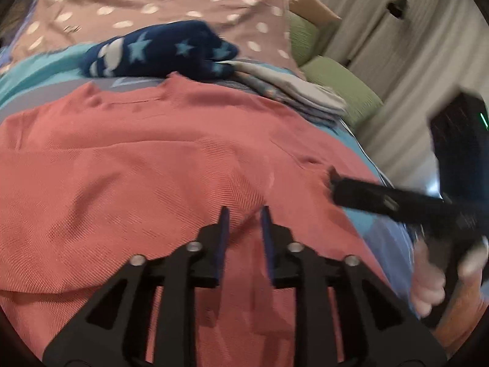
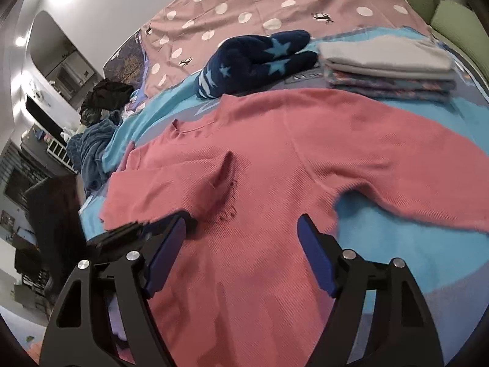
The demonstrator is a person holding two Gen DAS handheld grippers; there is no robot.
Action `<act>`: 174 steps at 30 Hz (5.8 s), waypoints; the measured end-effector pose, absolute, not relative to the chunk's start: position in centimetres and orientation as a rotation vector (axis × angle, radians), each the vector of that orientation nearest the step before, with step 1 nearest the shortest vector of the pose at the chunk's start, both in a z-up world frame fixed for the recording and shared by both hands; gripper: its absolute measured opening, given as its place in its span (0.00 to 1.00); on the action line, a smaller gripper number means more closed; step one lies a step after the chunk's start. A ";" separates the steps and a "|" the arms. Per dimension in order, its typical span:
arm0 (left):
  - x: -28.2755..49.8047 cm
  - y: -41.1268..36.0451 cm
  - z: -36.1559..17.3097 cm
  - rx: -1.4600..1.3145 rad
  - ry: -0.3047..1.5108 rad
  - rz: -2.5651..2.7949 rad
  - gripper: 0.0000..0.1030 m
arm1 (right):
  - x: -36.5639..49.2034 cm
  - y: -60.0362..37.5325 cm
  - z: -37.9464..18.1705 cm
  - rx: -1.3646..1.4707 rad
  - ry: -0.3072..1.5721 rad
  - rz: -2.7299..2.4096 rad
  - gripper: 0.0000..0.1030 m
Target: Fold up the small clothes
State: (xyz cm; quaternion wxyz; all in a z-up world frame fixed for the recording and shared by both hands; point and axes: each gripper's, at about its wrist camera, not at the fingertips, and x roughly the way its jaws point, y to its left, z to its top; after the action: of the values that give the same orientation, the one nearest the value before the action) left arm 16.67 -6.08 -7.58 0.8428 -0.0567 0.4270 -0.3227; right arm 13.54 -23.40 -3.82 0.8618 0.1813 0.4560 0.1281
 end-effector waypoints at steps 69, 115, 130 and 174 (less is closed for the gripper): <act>18.7 15.3 -11.0 -0.454 0.847 -0.367 0.34 | 31.8 15.6 -7.7 -0.740 1.192 0.591 0.04; 16.1 2.6 -4.5 -0.104 0.849 -0.318 0.56 | 2.7 -45.1 -7.6 0.914 0.717 -0.109 0.36; 16.3 -7.7 -6.6 -0.114 0.930 -0.420 0.60 | -3.0 -55.0 -13.5 1.313 0.546 -0.324 0.47; 23.9 3.0 -9.2 -0.642 0.934 -0.568 0.61 | 17.0 -16.3 -6.0 0.302 0.870 0.611 0.16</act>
State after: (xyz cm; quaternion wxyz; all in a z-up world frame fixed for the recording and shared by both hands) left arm 23.89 3.05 -9.24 0.8057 -0.2999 0.4364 -0.2654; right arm 16.97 -16.27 -5.99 0.8512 0.1432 0.4134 0.2900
